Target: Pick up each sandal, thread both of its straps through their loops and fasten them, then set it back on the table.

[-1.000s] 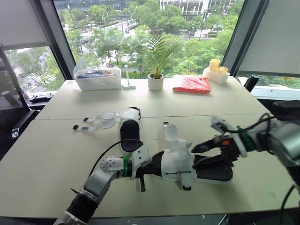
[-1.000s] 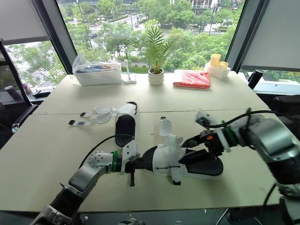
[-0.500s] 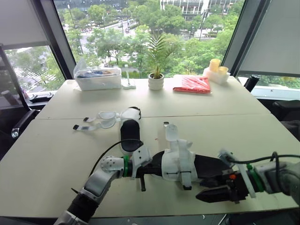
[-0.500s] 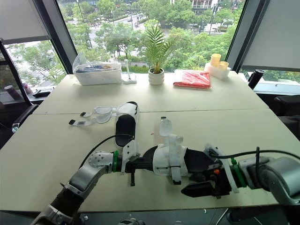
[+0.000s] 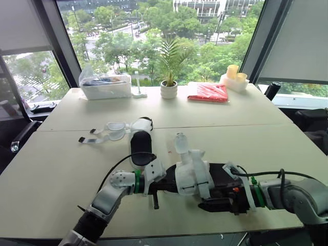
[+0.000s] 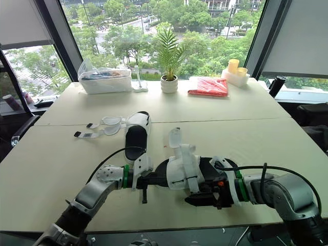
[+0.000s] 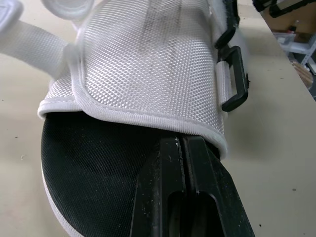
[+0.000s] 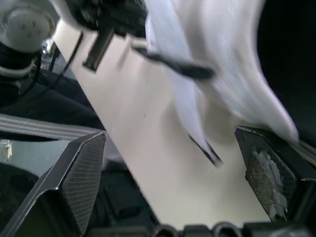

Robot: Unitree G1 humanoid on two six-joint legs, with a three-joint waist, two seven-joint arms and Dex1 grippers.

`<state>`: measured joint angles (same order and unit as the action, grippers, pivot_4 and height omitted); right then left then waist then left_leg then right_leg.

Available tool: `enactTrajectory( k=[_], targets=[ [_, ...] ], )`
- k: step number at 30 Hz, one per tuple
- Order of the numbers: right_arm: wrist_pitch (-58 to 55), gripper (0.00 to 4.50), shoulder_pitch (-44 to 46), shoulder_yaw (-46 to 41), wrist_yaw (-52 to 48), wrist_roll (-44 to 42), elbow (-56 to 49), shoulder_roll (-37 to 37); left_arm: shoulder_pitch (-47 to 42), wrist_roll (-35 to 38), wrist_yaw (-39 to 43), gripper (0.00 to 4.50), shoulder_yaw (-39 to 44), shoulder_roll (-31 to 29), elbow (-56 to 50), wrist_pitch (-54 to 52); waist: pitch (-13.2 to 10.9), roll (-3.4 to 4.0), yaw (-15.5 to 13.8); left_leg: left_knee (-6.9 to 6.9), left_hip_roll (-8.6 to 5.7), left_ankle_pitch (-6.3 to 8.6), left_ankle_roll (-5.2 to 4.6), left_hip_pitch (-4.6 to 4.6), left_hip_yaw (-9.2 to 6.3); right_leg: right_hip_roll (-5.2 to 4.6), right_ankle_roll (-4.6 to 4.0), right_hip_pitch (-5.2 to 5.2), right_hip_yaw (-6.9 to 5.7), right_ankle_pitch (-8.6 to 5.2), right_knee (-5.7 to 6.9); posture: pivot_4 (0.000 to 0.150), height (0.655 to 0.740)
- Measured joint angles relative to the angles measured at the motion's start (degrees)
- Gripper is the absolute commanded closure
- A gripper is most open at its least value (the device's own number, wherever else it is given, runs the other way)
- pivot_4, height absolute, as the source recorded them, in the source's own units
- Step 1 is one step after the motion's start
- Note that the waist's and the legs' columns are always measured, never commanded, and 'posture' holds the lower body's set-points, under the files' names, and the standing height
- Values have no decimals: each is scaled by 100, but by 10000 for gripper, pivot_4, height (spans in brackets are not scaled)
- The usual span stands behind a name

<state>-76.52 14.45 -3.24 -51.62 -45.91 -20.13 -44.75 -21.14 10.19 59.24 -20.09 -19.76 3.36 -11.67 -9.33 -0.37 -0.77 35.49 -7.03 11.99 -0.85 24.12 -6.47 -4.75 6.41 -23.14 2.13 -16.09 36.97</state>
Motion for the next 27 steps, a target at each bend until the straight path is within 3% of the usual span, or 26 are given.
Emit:
enactTrajectory(
  k=[6, 7, 9, 11, 16, 23, 27],
  targets=[
    [59, 285, 87, 52, -2, -29, 128, -3, 2, 0, 10, 45000, -9, 6, -1, 0, 0, 0, -3, 0, 0, 0, 0, 0, 0, 0, 0, 0, 0, 0, 0, 1500, 7400],
    [58, 2647, 87, 53, -1, -52, 122, -2, 2, 0, 10, 45000, -10, 9, -1, 0, 0, 0, -4, 0, 0, 0, 0, 0, 0, 0, 0, 0, 0, 0, 0, 1500, 7400],
    [57, 8854, 87, 53, 14, -78, 119, 1, 3, 0, 10, 45000, -11, 12, -2, 0, 0, 0, -6, 1, 0, 0, 0, 0, 0, 0, 1, 0, 0, 0, 0, 1500, 7400],
    [55, 18046, 85, 52, 33, -160, 117, 6, 5, 0, 9, 45000, -11, 14, -2, 0, 0, 0, -8, 1, 0, 0, 0, 0, 0, 0, 1, 0, 0, 0, 0, 1500, 7400],
    [55, 44670, 49, 52, 80, -252, 113, 6, 5, 0, 7, 45000, -12, 17, -1, 4, 0, 0, -9, 1, 0, 0, 0, 0, 0, 0, 1, 1, 0, 0, 0, 1500, 7400],
    [64, 44670, -208, 187, 114, -254, -78, -181, 7, -2, 5, 45000, -24, 20, -3, 7, 0, 0, -15, 1, 0, 1, -1, 1, -1, -1, 1, 1, 0, 0, -1, 1500, 7400],
    [-21, 44670, -814, 323, 58, -275, -296, -507, 28, -5, -32, 45000, -42, 23, -32, 8, 0, 0, -29, 1, 0, 2, -3, 2, 0, -2, 1, 1, 0, 0, -3, 1500, 7400]
  ],
)
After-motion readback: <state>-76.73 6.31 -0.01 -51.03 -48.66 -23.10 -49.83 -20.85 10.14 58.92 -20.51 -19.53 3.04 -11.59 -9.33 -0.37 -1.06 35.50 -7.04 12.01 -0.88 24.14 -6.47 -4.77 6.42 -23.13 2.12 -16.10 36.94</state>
